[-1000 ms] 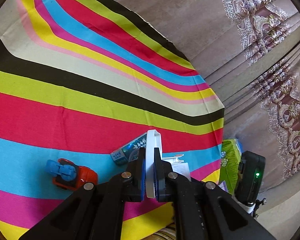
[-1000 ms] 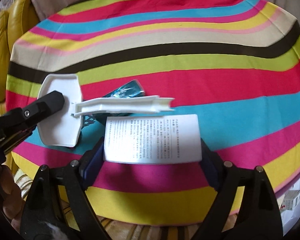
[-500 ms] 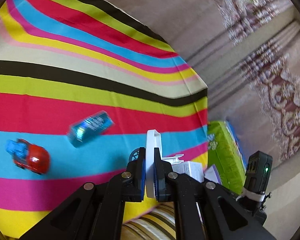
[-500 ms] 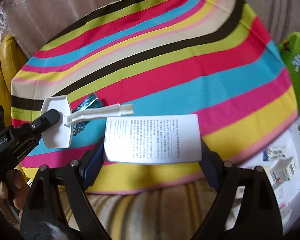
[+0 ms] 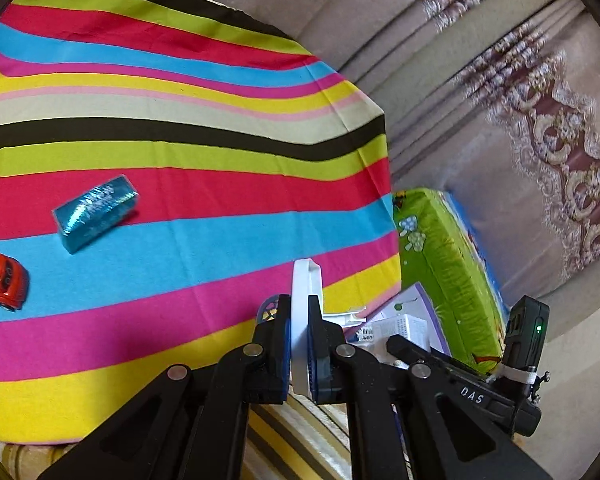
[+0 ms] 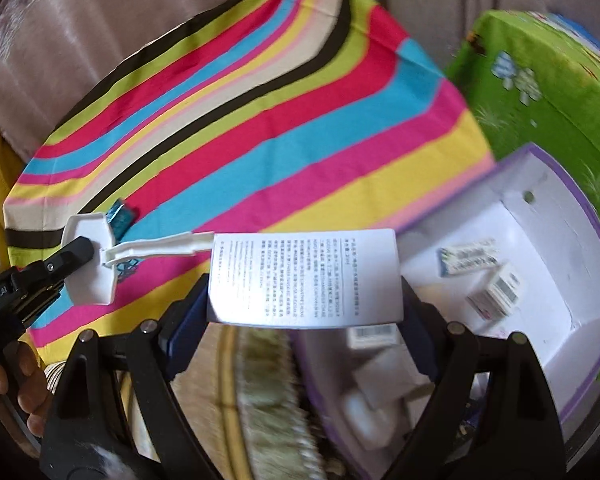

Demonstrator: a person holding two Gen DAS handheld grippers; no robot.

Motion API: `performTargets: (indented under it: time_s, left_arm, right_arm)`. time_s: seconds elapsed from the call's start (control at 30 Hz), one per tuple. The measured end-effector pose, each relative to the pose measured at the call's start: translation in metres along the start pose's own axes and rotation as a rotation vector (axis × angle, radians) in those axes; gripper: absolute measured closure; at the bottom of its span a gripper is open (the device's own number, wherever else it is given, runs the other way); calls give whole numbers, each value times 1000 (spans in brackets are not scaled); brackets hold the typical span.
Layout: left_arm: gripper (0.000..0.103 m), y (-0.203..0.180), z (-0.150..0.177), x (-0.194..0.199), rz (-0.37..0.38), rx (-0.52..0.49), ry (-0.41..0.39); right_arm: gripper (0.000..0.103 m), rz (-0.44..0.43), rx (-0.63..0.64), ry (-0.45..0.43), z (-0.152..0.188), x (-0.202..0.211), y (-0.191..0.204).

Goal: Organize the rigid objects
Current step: 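Lift and carry the white tray and leaflet box over the storage box, then open both tools to drop the tray and leaflet box into the storage box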

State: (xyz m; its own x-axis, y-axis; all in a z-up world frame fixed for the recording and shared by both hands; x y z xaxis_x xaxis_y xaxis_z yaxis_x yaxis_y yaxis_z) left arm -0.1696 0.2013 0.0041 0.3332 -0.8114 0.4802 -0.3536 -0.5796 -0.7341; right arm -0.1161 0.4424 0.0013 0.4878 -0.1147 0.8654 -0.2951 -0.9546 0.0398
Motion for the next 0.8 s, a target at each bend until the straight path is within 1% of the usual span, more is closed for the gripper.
performTargets:
  time_s: [0.07, 0.2, 0.4, 0.63, 0.8]
  left_arm:
    - [96, -8, 2, -7, 8, -5, 21]
    - [96, -33, 14, -29, 4, -52, 85]
    - [96, -69, 37, -62, 3, -136, 177]
    - [96, -101, 67, -93, 11, -236, 267]
    - [96, -110, 75, -103, 13, -288, 304]
  right_arm:
    - [16, 13, -27, -2, 0, 2, -13]
    - [16, 48, -90, -23, 0, 10, -42]
    - [16, 98, -170, -54, -2, 19, -76]
    - [16, 112, -235, -33, 4, 16, -103]
    - [16, 132, -264, -34, 5, 15, -113]
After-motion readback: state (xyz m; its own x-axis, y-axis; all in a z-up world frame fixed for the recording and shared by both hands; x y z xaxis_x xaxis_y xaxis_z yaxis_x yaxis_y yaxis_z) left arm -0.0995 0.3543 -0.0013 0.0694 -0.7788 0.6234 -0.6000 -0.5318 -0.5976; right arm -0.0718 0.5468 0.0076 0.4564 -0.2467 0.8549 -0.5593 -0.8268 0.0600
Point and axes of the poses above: each gripper's, at about its wrist camera, not at the fingertips, and x roughly against the way its jaws point, y to its left, z to its underside, the point moved 2 cm from there along -x, roughly the way its jaws point, and after that the axes turned 13 degrees about z, right-handed, at the moved point
